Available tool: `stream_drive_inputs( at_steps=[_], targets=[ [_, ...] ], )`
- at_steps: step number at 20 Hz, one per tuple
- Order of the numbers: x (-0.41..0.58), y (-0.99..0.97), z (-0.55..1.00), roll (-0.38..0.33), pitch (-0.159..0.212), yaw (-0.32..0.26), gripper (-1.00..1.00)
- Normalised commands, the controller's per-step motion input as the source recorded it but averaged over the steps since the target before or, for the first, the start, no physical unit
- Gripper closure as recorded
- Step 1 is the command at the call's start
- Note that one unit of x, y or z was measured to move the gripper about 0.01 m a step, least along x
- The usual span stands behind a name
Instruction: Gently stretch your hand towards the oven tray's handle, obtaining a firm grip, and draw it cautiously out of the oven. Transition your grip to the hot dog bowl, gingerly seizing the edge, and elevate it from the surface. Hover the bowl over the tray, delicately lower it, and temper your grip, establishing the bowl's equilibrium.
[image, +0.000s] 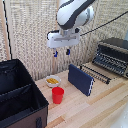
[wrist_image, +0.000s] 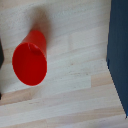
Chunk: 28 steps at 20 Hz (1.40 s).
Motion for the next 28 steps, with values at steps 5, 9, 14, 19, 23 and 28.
stream_drive_inputs(
  at_steps=[5,9,14,19,23,28],
  targets=[
    [-0.041,-0.25,0.09,-0.302,0.010,0.065,-1.00],
    [-0.044,-0.32,0.07,-0.329,0.008,0.065,-1.00],
    [-0.045,-0.36,0.02,-0.330,0.000,0.079,-1.00],
    [-0.003,-0.43,0.00,-0.297,0.000,0.101,-1.00],
    [0.000,-0.39,0.00,-0.285,0.000,0.126,-1.00],
    [0.000,-0.35,0.00,-0.282,0.000,0.142,-1.00]
  ],
)
